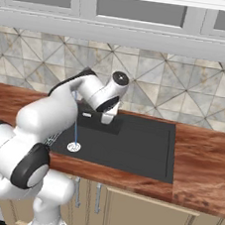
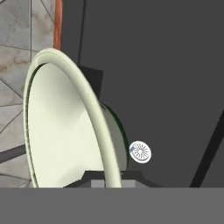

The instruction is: Rinse each bowl for a few seconds and place them down in the sink or on the counter.

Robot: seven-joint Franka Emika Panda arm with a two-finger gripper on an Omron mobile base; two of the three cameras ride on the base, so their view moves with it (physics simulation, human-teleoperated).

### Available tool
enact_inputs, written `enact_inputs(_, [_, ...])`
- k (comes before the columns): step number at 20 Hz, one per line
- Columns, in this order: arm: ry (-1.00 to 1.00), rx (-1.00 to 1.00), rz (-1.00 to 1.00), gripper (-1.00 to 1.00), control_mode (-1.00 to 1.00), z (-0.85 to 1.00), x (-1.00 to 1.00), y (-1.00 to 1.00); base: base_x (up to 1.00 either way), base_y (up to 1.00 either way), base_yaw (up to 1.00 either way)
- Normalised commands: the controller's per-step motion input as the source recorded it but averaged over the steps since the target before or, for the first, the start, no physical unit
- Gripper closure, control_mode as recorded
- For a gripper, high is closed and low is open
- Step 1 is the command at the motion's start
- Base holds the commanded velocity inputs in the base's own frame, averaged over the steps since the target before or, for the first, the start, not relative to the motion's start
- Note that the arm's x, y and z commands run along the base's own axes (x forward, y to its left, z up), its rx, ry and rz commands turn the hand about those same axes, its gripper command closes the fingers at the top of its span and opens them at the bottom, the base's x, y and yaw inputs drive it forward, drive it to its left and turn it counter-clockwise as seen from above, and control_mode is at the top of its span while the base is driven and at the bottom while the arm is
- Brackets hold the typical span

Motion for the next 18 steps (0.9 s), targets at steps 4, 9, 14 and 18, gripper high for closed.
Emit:
enact_inputs(4, [0.00, -0.02, -0.22, 1.00, -1.00, 0.00, 0.00, -0.05, 0.00, 0.00, 0.00])
enact_inputs(9, [0.00, -0.02, -0.22, 1.00, -1.00, 0.00, 0.00, -0.04, 0.00, 0.00, 0.00])
enact_inputs(14, [0.00, -0.01, -0.19, 1.00, -1.00, 0.06, 0.00, -0.13, 0.00, 0.00, 0.00])
enact_inputs(18, [0.01, -0.01, -0.18, 1.00, -1.00, 0.15, 0.00, -0.18, 0.00, 0.00, 0.00])
